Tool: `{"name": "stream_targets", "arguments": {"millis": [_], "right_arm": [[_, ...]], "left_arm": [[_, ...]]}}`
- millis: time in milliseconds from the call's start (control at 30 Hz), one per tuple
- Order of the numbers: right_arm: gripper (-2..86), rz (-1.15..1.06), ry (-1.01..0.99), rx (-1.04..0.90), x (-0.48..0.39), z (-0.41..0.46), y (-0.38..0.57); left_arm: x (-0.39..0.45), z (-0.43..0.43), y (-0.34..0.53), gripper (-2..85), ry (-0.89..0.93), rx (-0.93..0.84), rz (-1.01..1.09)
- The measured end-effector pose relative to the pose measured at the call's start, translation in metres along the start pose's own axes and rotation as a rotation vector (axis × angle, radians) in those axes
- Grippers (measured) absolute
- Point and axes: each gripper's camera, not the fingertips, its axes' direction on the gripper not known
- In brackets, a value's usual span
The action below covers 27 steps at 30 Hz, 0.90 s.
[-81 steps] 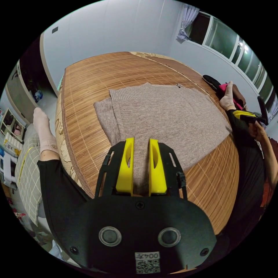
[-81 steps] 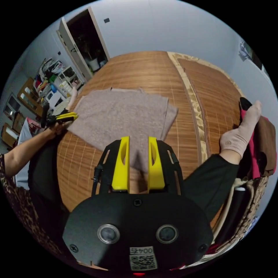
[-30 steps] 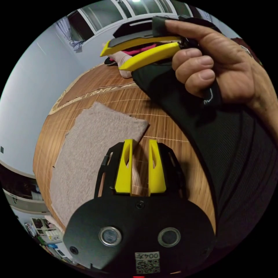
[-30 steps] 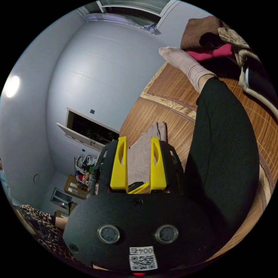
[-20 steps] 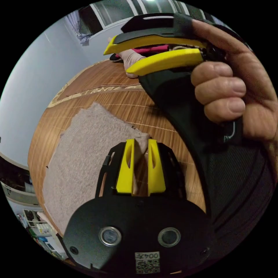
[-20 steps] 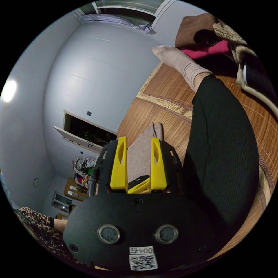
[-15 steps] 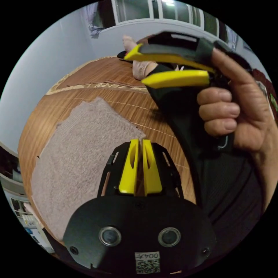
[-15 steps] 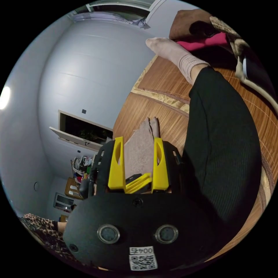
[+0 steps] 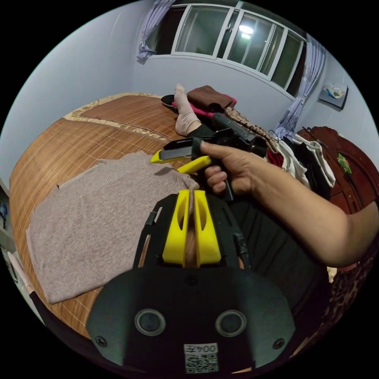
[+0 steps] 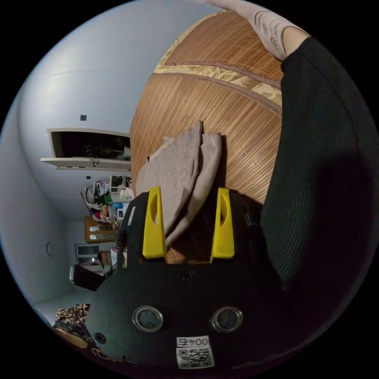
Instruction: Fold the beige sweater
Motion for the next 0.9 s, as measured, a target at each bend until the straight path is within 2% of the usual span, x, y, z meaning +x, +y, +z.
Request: {"name": "stream_targets", "arguments": {"millis": [100, 233, 333, 567, 633, 733, 900], "right_arm": [[15.8, -0.017, 0.034, -0.019, -0.002, 0.01, -0.002], [7.7, -0.061, 0.052, -0.054, -0.009, 0.014, 0.006], [5.5, -0.096, 0.032, 0.027, -0.019, -0.014, 0.032], [4.9, -0.122, 0.031, 0.108, -0.026, -0.065, 0.106], [4.8, -0.103, -0.025, 0.13, -0.02, -0.073, 0.127], [4.8, -0.097, -0.098, 0.153, -0.021, -0.065, 0.14], [4.7, -0.151, -0.148, 0.17, -0.051, -0.024, 0.141]], "left_arm": [[0.003, -0.027, -0.002, 2.0, 0.028, -0.002, -0.005], [0.007, -0.069, -0.012, 2.0, 0.042, -0.004, -0.003], [0.005, -0.108, -0.02, 1.9, 0.104, 0.024, -0.044], [0.004, -0.183, -0.033, 1.9, 0.32, 0.055, -0.141], [-0.014, -0.21, -0.035, 1.8, 0.394, 0.071, -0.212], [-0.048, -0.251, -0.039, 1.9, 0.431, 0.109, -0.303], [-0.112, -0.324, -0.038, 1.9, 0.394, 0.198, -0.409]]}}
